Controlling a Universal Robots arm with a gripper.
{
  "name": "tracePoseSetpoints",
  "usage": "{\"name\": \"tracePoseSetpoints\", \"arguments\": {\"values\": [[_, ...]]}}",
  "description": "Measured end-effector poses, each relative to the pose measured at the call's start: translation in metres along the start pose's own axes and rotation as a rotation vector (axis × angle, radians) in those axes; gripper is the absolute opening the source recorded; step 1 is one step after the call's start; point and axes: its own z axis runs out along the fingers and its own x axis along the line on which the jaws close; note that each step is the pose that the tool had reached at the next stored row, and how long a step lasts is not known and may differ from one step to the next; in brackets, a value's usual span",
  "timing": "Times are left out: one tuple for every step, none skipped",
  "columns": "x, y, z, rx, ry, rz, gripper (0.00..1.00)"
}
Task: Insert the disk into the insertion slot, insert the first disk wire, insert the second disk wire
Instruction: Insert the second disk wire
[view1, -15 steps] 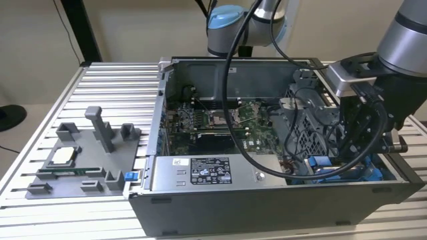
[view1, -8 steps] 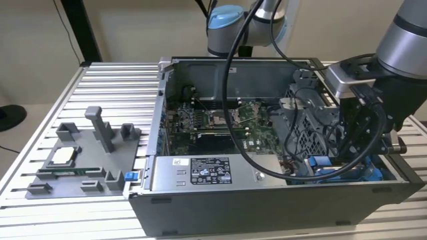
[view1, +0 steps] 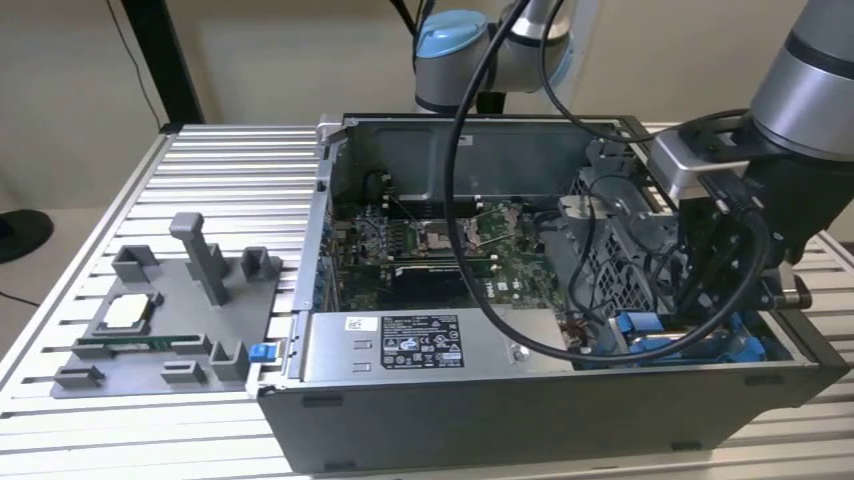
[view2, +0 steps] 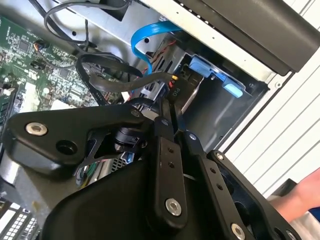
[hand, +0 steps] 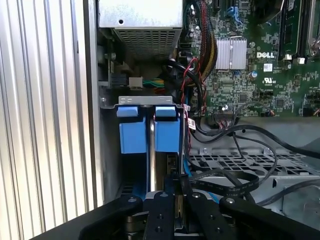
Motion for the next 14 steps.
{"name": "tracePoseSetpoints", "arguments": {"values": [[0.0000, 0.0000, 0.0003, 0.0002, 0.0000, 0.000, 0.00], [0.0000, 0.0000, 0.0007, 0.0005, -0.0001, 0.000, 0.00], [0.0000, 0.0000, 0.0012, 0.0007, -0.0003, 0.000, 0.00], [0.0000, 0.0001, 0.0017, 0.0010, -0.0003, 0.000, 0.00], [0.0000, 0.0001, 0.0021, 0.0012, -0.0001, 0.000, 0.00], [0.0001, 0.0002, 0.0027, 0.0016, 0.0000, 0.000, 0.00], [0.0001, 0.0002, 0.0033, 0.0018, 0.0001, 0.000, 0.00], [0.0001, 0.0002, 0.0039, 0.0019, 0.0004, 0.000, 0.00], [0.0001, 0.0003, 0.0046, 0.0021, 0.0006, 0.000, 0.00], [0.0001, 0.0003, 0.0054, 0.0022, 0.0009, 0.000, 0.00], [0.0002, 0.0004, 0.0062, 0.0023, 0.0011, 0.000, 0.00], [0.0002, 0.0005, 0.0080, 0.0024, 0.0007, 0.000, 0.00], [0.0002, 0.0005, 0.0086, 0.0023, 0.0004, 0.000, 0.00], [0.0002, 0.0005, 0.0089, 0.0023, 0.0001, 0.000, 0.00]]}}
